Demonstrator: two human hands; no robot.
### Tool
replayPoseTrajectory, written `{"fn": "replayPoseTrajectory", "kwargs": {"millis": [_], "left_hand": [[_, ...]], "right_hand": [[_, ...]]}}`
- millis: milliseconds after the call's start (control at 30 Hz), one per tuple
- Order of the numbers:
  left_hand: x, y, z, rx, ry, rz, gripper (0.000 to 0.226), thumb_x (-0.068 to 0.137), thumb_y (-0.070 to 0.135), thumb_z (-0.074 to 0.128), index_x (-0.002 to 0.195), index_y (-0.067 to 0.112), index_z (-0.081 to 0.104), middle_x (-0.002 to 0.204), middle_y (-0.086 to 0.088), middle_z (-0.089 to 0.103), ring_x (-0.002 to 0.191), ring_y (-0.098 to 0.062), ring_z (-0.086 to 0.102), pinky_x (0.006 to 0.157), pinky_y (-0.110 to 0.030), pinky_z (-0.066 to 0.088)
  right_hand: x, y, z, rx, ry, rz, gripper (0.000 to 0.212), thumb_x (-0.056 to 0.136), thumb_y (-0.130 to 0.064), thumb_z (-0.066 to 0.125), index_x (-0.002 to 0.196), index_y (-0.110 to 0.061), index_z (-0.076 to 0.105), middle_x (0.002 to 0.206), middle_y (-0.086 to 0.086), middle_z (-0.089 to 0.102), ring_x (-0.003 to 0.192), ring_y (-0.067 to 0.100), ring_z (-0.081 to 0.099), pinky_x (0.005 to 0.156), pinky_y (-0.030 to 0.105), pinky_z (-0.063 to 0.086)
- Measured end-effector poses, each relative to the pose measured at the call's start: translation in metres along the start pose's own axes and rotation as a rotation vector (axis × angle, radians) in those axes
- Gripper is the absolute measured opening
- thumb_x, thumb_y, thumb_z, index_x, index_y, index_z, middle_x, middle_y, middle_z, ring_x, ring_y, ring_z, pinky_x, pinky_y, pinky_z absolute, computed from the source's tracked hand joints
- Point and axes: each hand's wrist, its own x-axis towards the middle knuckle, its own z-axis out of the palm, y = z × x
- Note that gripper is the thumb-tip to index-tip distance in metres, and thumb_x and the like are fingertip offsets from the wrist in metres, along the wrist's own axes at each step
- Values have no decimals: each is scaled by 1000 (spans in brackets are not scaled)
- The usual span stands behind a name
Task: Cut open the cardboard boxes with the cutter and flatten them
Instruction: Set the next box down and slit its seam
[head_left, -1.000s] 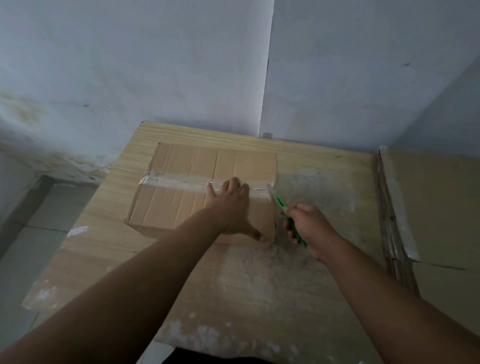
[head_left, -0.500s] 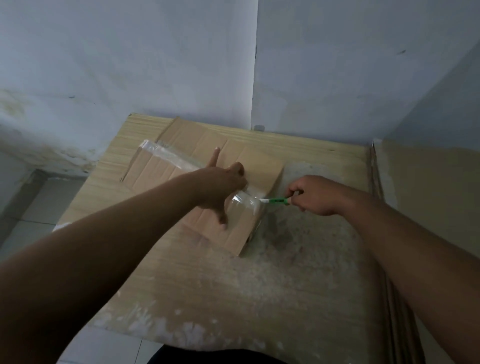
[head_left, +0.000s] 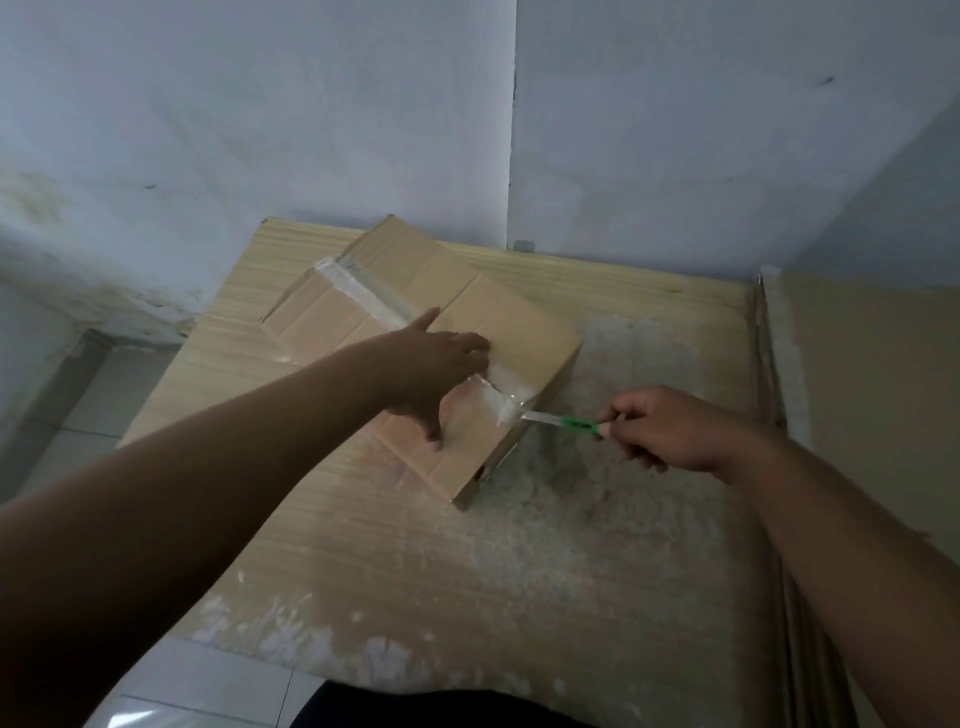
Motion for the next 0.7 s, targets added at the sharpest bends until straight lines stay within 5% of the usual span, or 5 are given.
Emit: {"fn": "replayPoseTrajectory", "kwargs": {"millis": [67,233,400,533,700], "left_hand": [[-5,1,9,-217,18,-47,101,82,62,75,160,24,23,172,4,8,158,-18,11,126,-57,-4],[1,16,34,-695,353,-236,62,102,45,54,152,20,28,161,-4,28,148,-29,30,124,-53,22],[35,42,52,-834,365,-586,96,91,47,62,163,19,5,172,-7,-13,157,-28,-20,120,-52,-19],[39,40,53,-894,361,-626,105,92,54,62,164,20,-7,168,-14,-26,154,-33,-27,122,-53,-18],[36,41,61,-927,443,-611,109,89,68,61,164,25,-4,166,-15,-31,153,-29,-30,122,-50,-17]], "right_hand": [[-8,2,3,66,96,27,10,99,-17,58,95,-15,66,68,9,62,51,18,55,46,27,42],[-19,-3,16,-99,334,-10,6,96,-25,62,92,-22,67,67,3,67,52,20,62,52,30,48],[-35,-14,51,-235,613,-148,12,94,-28,63,101,-24,71,71,-3,67,63,18,62,59,34,52],[-42,-13,82,-346,593,-225,34,98,-29,58,131,-31,64,88,-2,54,68,18,57,60,36,53],[-43,-3,106,-525,629,-209,52,87,-14,71,137,-26,61,81,-2,39,57,16,42,41,30,42]]}}
